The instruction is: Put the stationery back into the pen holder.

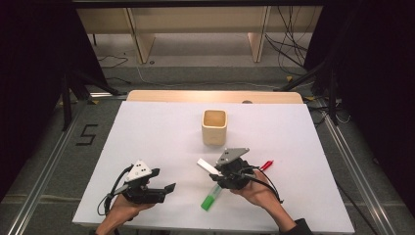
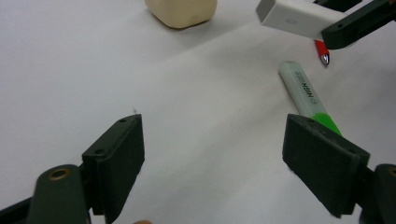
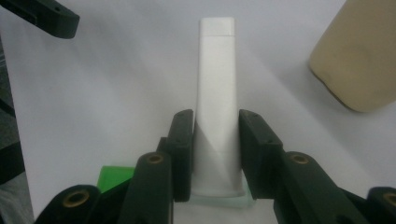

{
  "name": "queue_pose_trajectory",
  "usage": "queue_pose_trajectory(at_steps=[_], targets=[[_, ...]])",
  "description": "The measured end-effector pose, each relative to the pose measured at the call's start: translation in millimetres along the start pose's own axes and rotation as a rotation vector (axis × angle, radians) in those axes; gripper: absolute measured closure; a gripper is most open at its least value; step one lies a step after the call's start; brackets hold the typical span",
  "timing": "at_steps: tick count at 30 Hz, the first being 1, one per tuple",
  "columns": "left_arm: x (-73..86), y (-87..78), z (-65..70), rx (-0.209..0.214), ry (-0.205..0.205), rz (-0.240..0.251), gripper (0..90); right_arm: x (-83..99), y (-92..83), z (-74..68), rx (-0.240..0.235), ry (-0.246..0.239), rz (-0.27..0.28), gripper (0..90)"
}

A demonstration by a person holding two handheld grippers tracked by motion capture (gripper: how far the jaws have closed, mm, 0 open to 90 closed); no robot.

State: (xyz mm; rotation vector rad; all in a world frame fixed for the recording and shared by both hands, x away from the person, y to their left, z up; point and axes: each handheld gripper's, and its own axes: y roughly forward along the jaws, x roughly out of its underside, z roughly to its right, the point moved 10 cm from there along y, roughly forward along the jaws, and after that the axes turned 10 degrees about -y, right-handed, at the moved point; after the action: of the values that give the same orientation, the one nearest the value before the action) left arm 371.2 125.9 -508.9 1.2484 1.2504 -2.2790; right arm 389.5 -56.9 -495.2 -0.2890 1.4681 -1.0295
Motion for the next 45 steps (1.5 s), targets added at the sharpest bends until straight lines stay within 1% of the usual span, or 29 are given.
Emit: queue_pose_trajectory(at_steps=[2, 4, 10, 12, 15, 17, 18, 21, 22, 25, 27, 31, 35, 39, 40, 41, 42, 43, 45], targets=[[-0.9, 0.0, 0.4, 0.000, 0.001, 0.002, 20.3, 1.6, -3.5, -1.4, 0.009, -0.015, 0.007, 67.7], [-1.9, 0.2, 1.2, 0.002, 0.000, 0.001, 20.3, 3.4, -7.5, -2.3, 0.032, -0.037, 0.013, 67.8], [-4.7, 1.3, 3.3, 0.006, 0.004, -0.005, 20.2, 8.5, -19.4, -6.5, 0.079, -0.083, 0.038, 67.7], [-6.3, 1.5, 3.2, 0.007, 0.002, -0.005, 20.2, 10.5, -23.2, -6.4, 0.100, -0.101, 0.046, 67.7], [-9.8, 2.2, 3.4, 0.007, 0.000, -0.005, 20.2, 13.8, -27.5, -6.5, 0.119, -0.121, 0.056, 67.7], [-12.3, 3.2, 4.0, 0.008, 0.004, -0.010, 20.1, 15.6, -29.8, -6.4, 0.138, -0.142, 0.063, 67.7], [-13.6, 3.7, 4.7, 0.007, 0.005, -0.012, 20.1, 16.3, -30.8, -6.4, 0.144, -0.145, 0.066, 67.7], [-19.4, 5.2, 7.3, 0.008, 0.017, -0.016, 20.0, 17.9, -33.0, -4.7, 0.173, -0.172, 0.074, 67.7], [-22.0, 5.6, 8.4, 0.010, 0.023, -0.017, 20.0, 18.4, -33.8, -4.1, 0.184, -0.188, 0.075, 67.7], [-30.4, 7.0, 12.7, 0.017, 0.037, -0.019, 20.0, 18.6, -35.2, -5.4, 0.201, -0.215, 0.081, 67.7], [-35.4, 7.7, 15.8, 0.021, 0.050, -0.024, 19.9, 17.9, -36.0, -6.0, 0.222, -0.244, 0.086, 67.7], [-44.0, 9.2, 22.0, 0.029, 0.074, -0.039, 19.9, 17.3, -37.5, -9.3, 0.252, -0.286, 0.086, 67.7], [-51.5, 11.3, 29.8, 0.040, 0.098, -0.050, 19.9, 16.2, -39.3, -12.7, 0.302, -0.359, 0.086, 67.7], [-58.9, 14.3, 39.2, 0.057, 0.117, -0.053, 20.0, 15.6, -40.9, -17.1, 0.377, -0.468, 0.086, 67.7], [-60.2, 15.0, 41.5, 0.063, 0.122, -0.057, 20.0, 15.4, -41.3, -17.9, 0.399, -0.504, 0.085, 67.7], [-61.1, 15.6, 43.3, 0.066, 0.133, -0.063, 20.0, 15.5, -41.0, -19.5, 0.414, -0.528, 0.088, 67.8], [-62.0, 16.4, 45.7, 0.069, 0.133, -0.066, 20.0, 15.5, -41.2, -19.8, 0.423, -0.565, 0.085, 67.8], [-62.7, 17.1, 47.6, 0.073, 0.138, -0.069, 20.0, 15.8, -41.0, -20.6, 0.444, -0.579, 0.085, 67.8], [-63.8, 17.7, 50.4, 0.081, 0.155, -0.084, 19.9, 16.1, -40.6, -21.2, 0.470, -0.627, 0.078, 67.8]])
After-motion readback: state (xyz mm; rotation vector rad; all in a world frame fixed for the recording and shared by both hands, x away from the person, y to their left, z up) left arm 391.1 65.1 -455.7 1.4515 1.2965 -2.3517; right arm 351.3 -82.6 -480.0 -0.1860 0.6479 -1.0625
